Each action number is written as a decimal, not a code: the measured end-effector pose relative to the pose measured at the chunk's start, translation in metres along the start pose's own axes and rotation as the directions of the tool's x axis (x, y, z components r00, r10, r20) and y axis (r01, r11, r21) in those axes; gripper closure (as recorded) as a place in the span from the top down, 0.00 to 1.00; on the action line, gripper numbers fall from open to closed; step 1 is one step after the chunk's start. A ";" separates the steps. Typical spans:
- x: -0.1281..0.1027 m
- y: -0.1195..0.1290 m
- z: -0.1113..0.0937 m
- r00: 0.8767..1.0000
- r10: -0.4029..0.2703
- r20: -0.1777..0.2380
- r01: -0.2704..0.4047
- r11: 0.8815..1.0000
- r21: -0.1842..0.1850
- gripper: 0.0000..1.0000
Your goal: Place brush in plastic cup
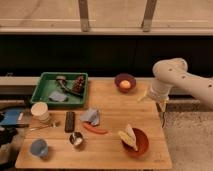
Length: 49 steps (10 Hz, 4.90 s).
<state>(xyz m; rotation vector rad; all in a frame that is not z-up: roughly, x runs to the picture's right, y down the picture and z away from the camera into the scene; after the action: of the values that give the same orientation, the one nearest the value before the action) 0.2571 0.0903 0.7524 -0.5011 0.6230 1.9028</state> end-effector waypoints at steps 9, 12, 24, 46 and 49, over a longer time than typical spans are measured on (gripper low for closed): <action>0.004 0.009 -0.005 0.999 -0.046 0.029 0.047 0.998 -0.034 0.80; 0.010 0.064 -0.007 0.985 -0.163 0.063 0.166 0.984 -0.061 0.80; 0.031 0.302 -0.006 0.717 -0.677 0.169 0.694 0.716 -0.076 0.80; 0.002 0.510 0.071 0.460 -0.845 0.273 0.885 0.462 -0.060 0.80; 0.000 0.507 0.071 0.464 -0.843 0.272 0.882 0.467 -0.058 0.80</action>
<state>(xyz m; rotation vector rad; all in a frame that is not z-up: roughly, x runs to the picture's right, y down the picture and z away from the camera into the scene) -0.2140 -0.0373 0.9076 -0.5826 -0.0296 0.9684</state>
